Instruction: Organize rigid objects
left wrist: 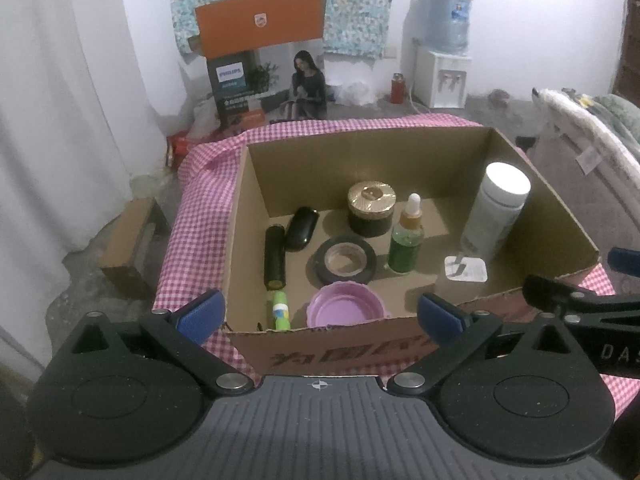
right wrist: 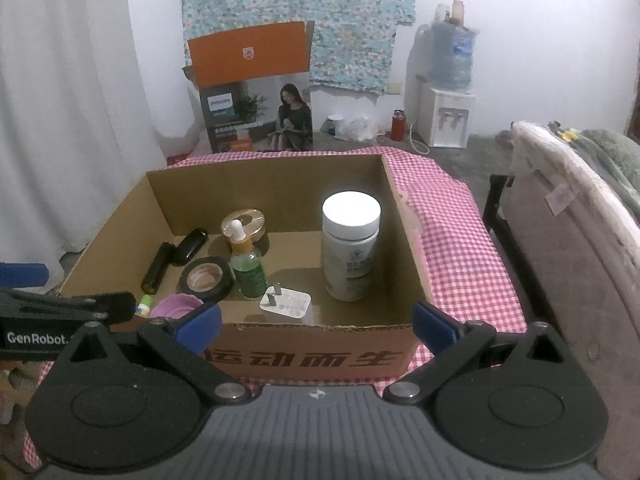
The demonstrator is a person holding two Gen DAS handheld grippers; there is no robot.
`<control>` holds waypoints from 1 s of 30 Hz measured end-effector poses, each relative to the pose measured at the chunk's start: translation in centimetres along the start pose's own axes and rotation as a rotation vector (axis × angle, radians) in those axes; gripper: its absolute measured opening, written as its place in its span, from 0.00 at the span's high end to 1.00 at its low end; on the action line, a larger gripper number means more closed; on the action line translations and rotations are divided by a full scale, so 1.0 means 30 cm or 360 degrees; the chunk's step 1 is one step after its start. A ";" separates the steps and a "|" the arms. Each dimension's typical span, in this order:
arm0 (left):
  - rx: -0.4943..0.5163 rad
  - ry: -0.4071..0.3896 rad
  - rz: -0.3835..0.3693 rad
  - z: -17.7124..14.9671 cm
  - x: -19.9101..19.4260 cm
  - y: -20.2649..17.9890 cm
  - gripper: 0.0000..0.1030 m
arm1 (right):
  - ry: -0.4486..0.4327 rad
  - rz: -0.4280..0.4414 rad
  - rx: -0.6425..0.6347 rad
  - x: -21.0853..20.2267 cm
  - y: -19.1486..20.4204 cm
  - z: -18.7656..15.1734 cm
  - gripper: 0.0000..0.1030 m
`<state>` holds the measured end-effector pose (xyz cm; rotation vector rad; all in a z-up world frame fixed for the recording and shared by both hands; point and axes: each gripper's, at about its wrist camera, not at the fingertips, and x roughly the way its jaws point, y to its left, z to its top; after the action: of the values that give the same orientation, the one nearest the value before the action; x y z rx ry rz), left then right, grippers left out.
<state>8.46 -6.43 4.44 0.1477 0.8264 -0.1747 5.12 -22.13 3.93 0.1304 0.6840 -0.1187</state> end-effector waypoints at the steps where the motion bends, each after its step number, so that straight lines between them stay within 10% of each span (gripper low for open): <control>1: -0.0003 0.0003 0.0002 0.000 -0.001 0.001 0.00 | 0.0001 0.0001 0.0004 0.000 -0.001 0.000 0.00; 30: 0.0001 0.0067 0.0023 -0.013 0.001 0.006 0.01 | 0.0083 0.0019 0.0064 0.020 -0.007 -0.018 0.00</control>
<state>8.25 -6.17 4.18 0.1587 0.8671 -0.1585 5.20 -22.30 3.11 0.1765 0.7330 -0.1179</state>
